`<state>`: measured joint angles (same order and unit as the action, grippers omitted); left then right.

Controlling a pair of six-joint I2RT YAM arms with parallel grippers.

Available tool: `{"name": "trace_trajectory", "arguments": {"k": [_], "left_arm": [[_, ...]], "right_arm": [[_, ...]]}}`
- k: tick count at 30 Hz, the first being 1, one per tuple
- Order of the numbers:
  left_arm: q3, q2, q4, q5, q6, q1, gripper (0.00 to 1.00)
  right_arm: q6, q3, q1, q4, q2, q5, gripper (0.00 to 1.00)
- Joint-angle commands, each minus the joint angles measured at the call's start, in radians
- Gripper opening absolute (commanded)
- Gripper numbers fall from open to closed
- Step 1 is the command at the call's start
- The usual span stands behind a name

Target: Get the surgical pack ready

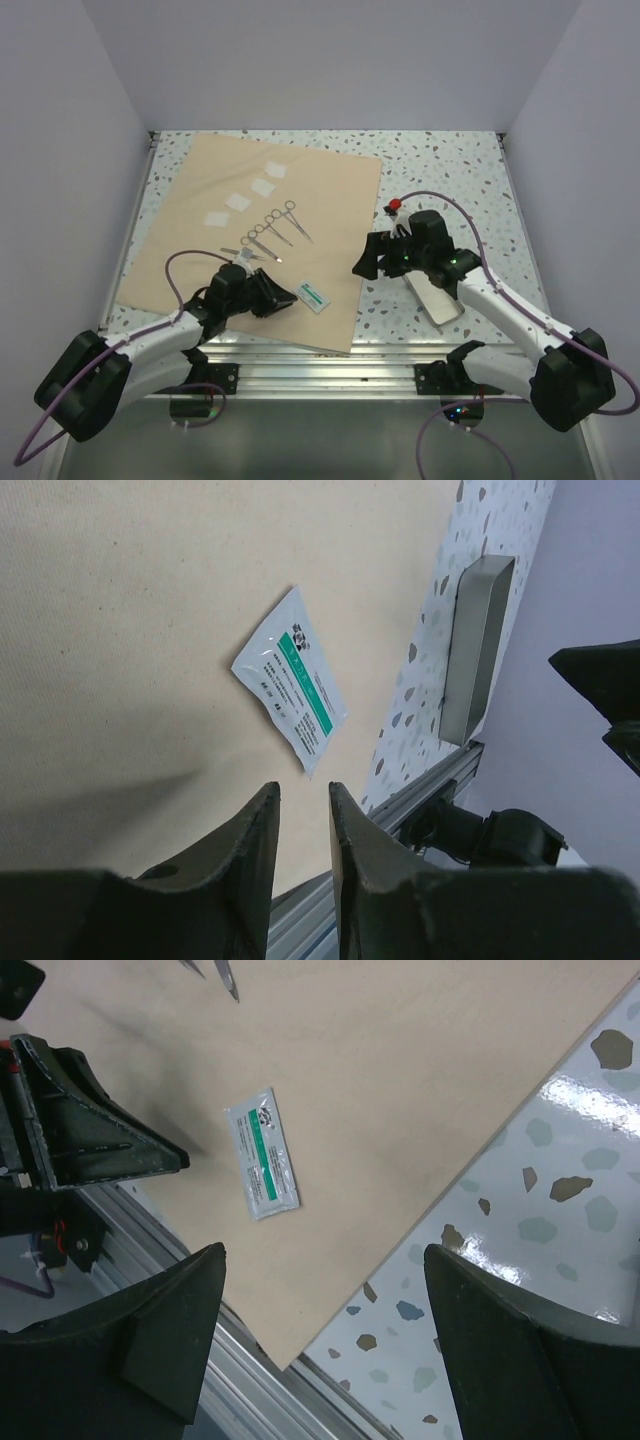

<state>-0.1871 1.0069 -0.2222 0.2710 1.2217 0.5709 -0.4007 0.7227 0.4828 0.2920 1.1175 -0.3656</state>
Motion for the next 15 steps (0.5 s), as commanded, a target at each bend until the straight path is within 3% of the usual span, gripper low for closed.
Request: {"name": "trace_trajectory", "arguments": {"k": [1,5,7,15], "left_arm": [[-0.020,0.041,-0.111,-0.062,0.087,0.024,0.30],[-0.046,0.091,-0.117,-0.078,0.101,0.037,0.33],[-0.054,0.120,-0.117,-0.078,0.104,0.043,0.40],[-0.060,0.186,-0.163,-0.098,0.122,0.047,0.41]], "right_arm": [[0.008,-0.017,0.004,-0.011,-0.028,0.025,0.83],[0.008,-0.025,0.002,-0.017,-0.036,0.027,0.84],[0.008,-0.028,0.003,-0.020,-0.038,0.025,0.84],[0.008,-0.042,0.002,-0.042,-0.038,0.021,0.84]]}}
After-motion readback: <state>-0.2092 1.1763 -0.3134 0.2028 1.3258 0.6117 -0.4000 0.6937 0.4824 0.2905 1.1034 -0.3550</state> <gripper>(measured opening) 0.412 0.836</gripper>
